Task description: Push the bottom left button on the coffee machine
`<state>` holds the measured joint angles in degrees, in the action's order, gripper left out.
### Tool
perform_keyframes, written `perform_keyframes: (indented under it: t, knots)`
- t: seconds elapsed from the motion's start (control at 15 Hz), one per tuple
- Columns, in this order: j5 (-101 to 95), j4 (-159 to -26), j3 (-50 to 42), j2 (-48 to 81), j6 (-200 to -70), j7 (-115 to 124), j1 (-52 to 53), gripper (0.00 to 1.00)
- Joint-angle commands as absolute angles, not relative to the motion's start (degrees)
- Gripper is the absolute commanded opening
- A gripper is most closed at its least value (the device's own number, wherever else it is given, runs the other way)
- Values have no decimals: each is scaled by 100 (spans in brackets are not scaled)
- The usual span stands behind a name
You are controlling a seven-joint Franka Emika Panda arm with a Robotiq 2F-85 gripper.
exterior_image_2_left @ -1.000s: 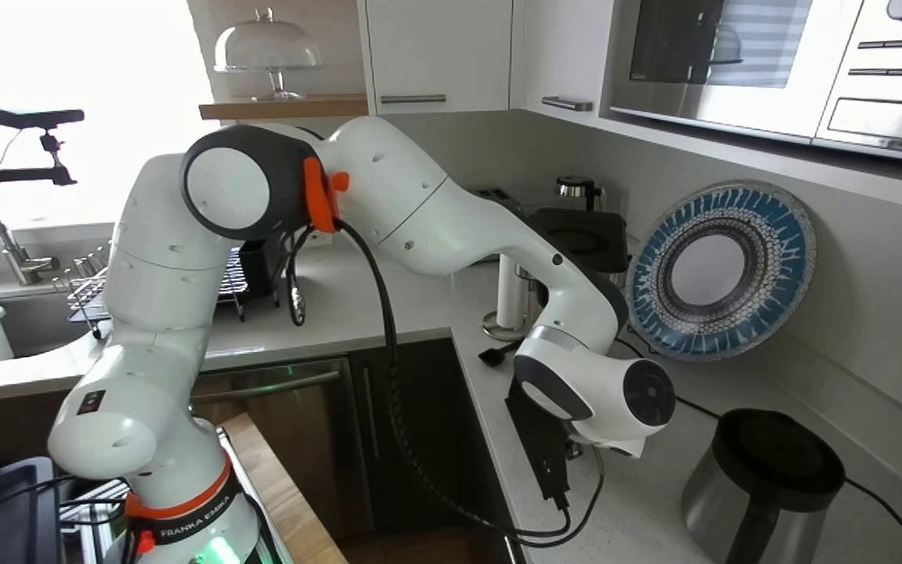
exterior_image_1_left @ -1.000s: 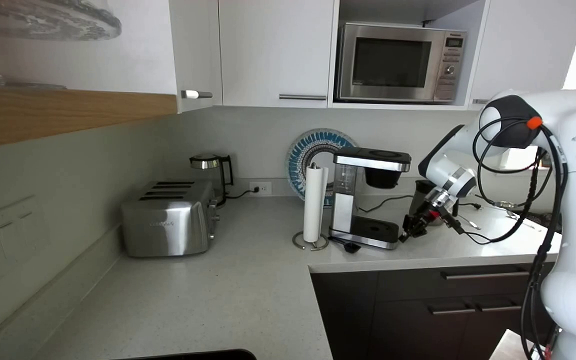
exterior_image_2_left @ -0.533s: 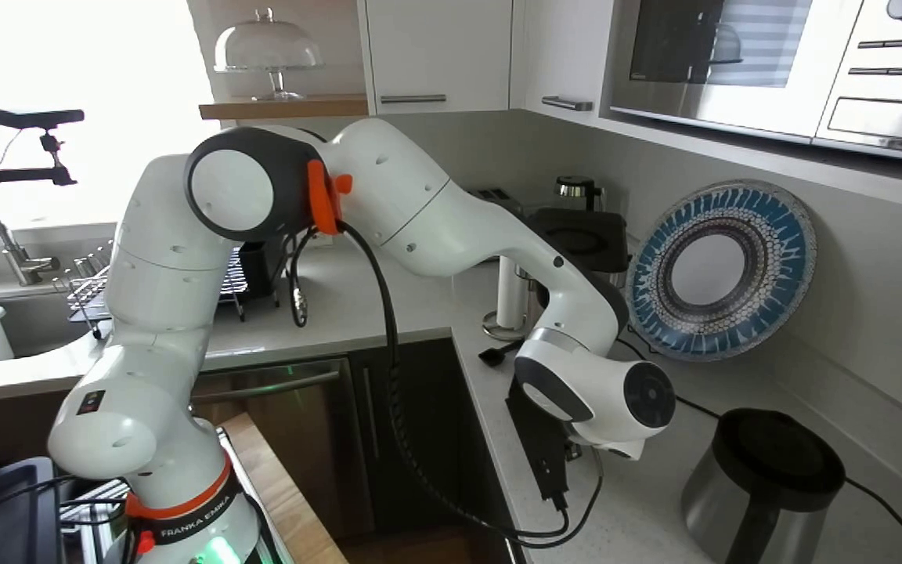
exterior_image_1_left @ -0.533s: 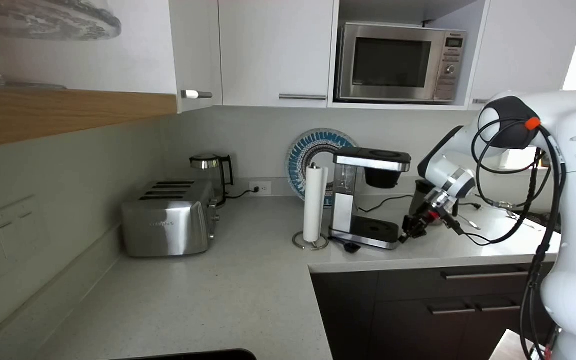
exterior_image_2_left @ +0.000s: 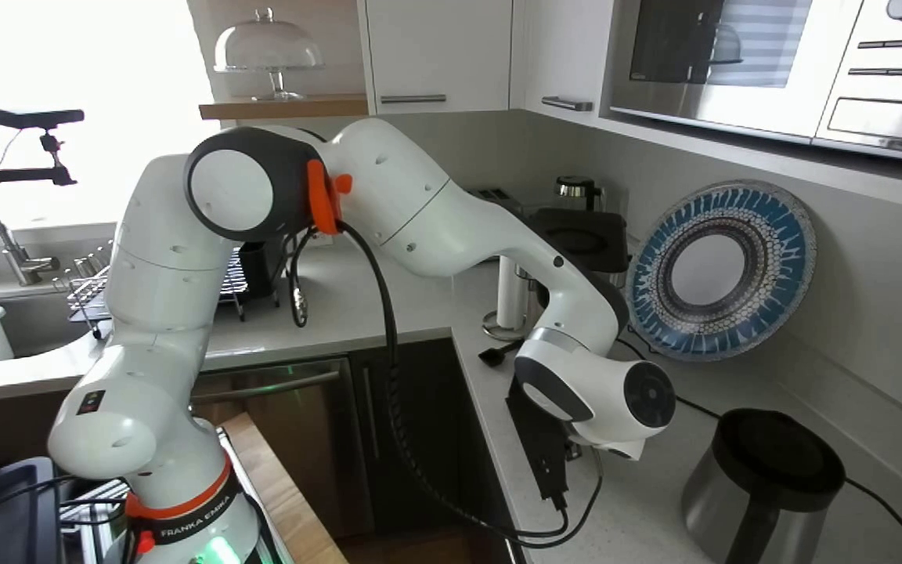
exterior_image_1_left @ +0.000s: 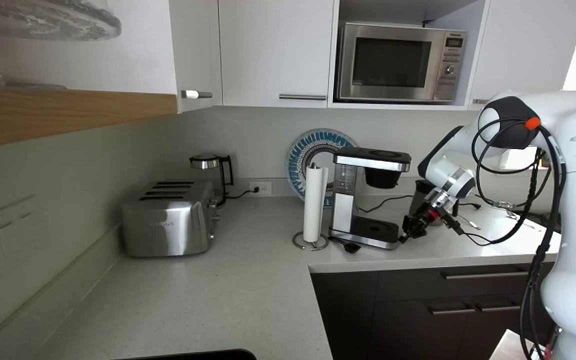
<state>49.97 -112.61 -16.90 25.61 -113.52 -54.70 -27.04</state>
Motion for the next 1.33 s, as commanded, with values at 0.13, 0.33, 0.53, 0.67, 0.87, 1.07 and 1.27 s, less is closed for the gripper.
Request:
perform_keyframes:
  t: [0.13,0.33,0.53,0.67,0.87,1.07,1.27]
  knots:
    - [4837,-11259,-1689,2408,-11309,-5212,-2765,0]
    - [4822,-11229,-1683,2426,-11257,-5097,-2773,0]
    - [4752,-11234,-1687,2454,-11288,-4952,-2754,0]
    - [4715,-11236,-1681,2454,-11283,-4877,-2757,0]
    - [4655,-11246,-1669,2444,-11273,-4794,-2753,0]
    - [4672,-11242,-1631,2445,-11249,-4788,-2771,0]
    - [4700,-11225,-1607,2472,-11251,-4773,-2773,0]
